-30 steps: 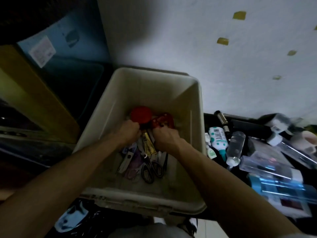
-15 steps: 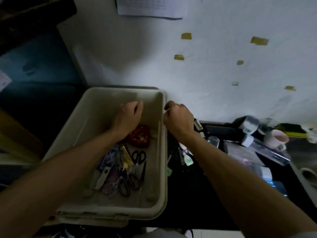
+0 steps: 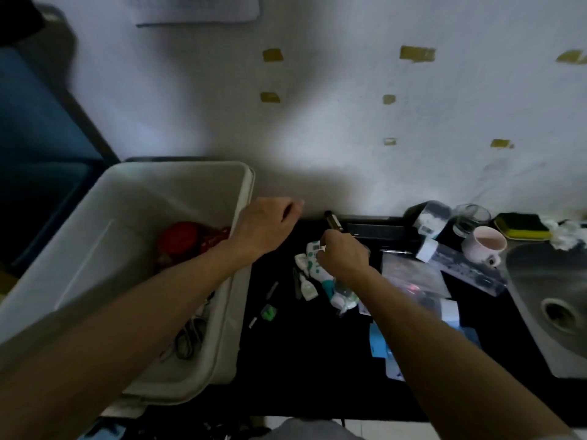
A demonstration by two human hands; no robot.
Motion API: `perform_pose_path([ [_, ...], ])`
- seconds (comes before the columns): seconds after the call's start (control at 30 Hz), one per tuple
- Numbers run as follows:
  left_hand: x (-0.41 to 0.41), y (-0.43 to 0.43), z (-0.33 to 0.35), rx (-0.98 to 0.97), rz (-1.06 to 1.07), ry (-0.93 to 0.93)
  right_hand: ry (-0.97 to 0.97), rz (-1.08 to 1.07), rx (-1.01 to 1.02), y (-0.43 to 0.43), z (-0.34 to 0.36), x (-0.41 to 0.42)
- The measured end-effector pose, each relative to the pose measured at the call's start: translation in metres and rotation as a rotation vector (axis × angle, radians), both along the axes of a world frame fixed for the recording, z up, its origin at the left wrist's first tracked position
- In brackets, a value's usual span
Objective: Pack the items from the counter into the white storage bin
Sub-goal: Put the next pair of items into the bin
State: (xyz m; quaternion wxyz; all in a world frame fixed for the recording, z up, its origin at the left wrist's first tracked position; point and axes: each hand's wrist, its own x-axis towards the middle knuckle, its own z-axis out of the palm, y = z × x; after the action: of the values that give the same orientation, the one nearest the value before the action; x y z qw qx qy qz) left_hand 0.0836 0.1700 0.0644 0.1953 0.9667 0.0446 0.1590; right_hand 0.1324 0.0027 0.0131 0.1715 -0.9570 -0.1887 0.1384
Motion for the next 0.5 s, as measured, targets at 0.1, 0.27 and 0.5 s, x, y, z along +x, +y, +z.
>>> perform_pose_path([
  [0.1,0.008,-0.024,-0.016,0.086,0.041,0.166,0.098,0.064,-0.028,-0.017,-0.013,0.003],
  [0.27,0.003,-0.046,-0.052,0.129,0.110,0.406,0.163,0.157,-0.082,-0.037,-0.035,0.005],
  [0.5,-0.033,-0.042,-0.101,0.082,0.224,0.689,0.308,0.363,-0.062,-0.044,-0.065,0.005],
])
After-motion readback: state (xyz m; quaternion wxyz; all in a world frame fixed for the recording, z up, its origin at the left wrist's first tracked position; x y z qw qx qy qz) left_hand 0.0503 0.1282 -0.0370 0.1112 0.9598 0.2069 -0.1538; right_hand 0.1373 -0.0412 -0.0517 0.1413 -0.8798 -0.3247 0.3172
